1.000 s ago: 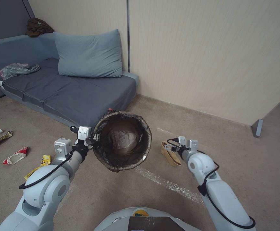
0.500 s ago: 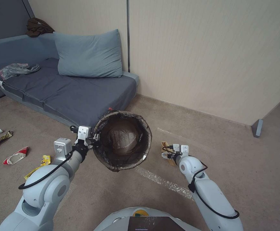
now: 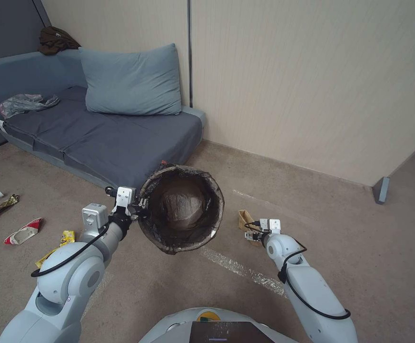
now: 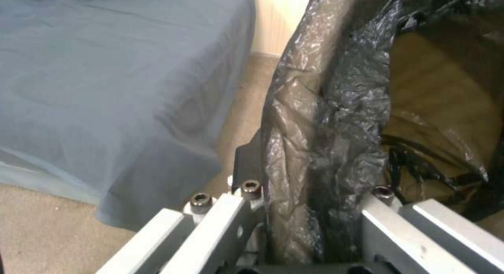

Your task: Pick up the trash bin, then pick up the garbage from the floor and place it into the trash bin.

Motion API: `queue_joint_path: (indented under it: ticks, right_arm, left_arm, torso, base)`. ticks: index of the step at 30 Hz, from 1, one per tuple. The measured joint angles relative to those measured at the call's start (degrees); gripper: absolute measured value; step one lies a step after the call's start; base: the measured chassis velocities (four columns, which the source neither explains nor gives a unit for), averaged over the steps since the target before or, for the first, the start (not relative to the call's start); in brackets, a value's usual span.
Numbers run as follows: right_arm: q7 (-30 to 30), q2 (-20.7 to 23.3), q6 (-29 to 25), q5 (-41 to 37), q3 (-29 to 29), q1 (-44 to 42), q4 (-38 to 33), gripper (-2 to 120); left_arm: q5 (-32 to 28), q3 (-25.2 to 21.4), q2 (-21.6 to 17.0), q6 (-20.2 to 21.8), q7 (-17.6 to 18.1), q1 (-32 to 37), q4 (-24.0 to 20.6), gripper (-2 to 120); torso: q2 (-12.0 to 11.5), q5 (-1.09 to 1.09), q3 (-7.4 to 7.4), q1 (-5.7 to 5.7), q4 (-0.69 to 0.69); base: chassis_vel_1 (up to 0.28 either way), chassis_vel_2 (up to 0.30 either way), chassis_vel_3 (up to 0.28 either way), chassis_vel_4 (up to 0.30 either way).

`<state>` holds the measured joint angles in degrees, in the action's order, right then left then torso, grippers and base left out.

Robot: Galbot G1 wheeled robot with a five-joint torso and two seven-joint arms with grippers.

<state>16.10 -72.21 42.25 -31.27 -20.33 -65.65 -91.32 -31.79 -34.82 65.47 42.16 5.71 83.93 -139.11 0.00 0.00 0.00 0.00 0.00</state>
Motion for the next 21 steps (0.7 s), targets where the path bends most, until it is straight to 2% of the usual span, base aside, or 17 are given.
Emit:
queue_joint_path:
  ticks: [1, 2, 4, 5, 7, 8, 11, 12, 16, 17, 20, 21]
  right_arm:
    - [0.0, 0.0, 0.0, 0.3, -0.1, 0.1, 0.4, 88]
    - [0.0, 0.0, 0.0, 0.3, -0.1, 0.1, 0.4, 88]
    - [-0.2, 0.0, 0.0, 1.2, -0.1, 0.5, 2.0, 76]
    - [-0.2, 0.0, 0.0, 1.2, -0.1, 0.5, 2.0, 76]
    - [-0.7, -0.3, -0.1, 1.8, 0.1, 0.9, 3.6, 68]
    - [-0.7, -0.3, -0.1, 1.8, 0.1, 0.9, 3.6, 68]
    - [-2.0, -1.4, -0.1, 2.1, 0.3, 2.3, 6.8, 50]
    - [-2.0, -1.4, -0.1, 2.1, 0.3, 2.3, 6.8, 50]
    - [-4.1, -1.6, -0.1, 2.9, 0.3, 3.1, 8.3, 32]
    - [-4.1, -1.6, -0.1, 2.9, 0.3, 3.1, 8.3, 32]
    - [-4.6, -1.7, -0.1, 3.5, -0.2, 3.0, 8.7, 18]
    - [-4.6, -1.7, -0.1, 3.5, -0.2, 3.0, 8.7, 18]
  left_arm:
    - [0.0, 0.1, 0.0, 0.0, -0.1, -0.1, 0.1, 0]
    - [0.0, 0.1, 0.0, 0.0, -0.1, -0.1, 0.1, 0]
    - [0.1, 0.2, 0.0, 0.0, -0.2, -0.3, 0.5, 0]
    - [0.1, 0.2, 0.0, 0.0, -0.2, -0.3, 0.5, 0]
    - [0.1, 0.3, 0.0, 0.0, -0.3, -0.5, 0.8, 0]
    - [0.1, 0.3, 0.0, 0.0, -0.3, -0.5, 0.8, 0]
    - [0.1, 0.0, -0.1, 0.0, -0.4, -0.7, 1.1, 0]
    - [0.1, 0.0, -0.1, 0.0, -0.4, -0.7, 1.1, 0]
    - [0.1, -0.2, -0.2, 0.0, -0.6, -0.8, 1.3, 0]
    - [0.1, -0.2, -0.2, 0.0, -0.6, -0.8, 1.3, 0]
    - [0.1, -0.2, -0.3, 0.0, -0.7, -0.9, 1.5, 0]
    - [0.1, -0.2, -0.3, 0.0, -0.7, -0.9, 1.5, 0]
  torso:
    - [0.0, 0.0, 0.0, 0.0, 0.0]
    - [0.0, 0.0, 0.0, 0.0, 0.0]
    - [0.0, 0.0, 0.0, 0.0, 0.0]
    - [0.0, 0.0, 0.0, 0.0, 0.0]
    - [0.0, 0.0, 0.0, 0.0, 0.0]
    - [0.0, 0.0, 0.0, 0.0, 0.0]
    - [0.0, 0.0, 0.0, 0.0, 0.01]
    - [0.0, 0.0, 0.0, 0.0, 0.01]
    - [0.0, 0.0, 0.0, 0.0, 0.01]
    - [0.0, 0.0, 0.0, 0.0, 0.01]
    - [0.0, 0.0, 0.0, 0.0, 0.01]
    - [0.0, 0.0, 0.0, 0.0, 0.01]
  base:
    - [0.0, 0.0, 0.0, 0.0]
    - [0.0, 0.0, 0.0, 0.0]
    - [0.0, 0.0, 0.0, 0.0]
    - [0.0, 0.0, 0.0, 0.0]
    - [0.0, 0.0, 0.0, 0.0]
    - [0.0, 0.0, 0.0, 0.0]
    - [0.0, 0.0, 0.0, 0.0]
    - [0.0, 0.0, 0.0, 0.0]
    - [0.0, 0.0, 0.0, 0.0]
    - [0.0, 0.0, 0.0, 0.0]
    - [0.0, 0.0, 0.0, 0.0]
    - [0.0, 0.0, 0.0, 0.0]
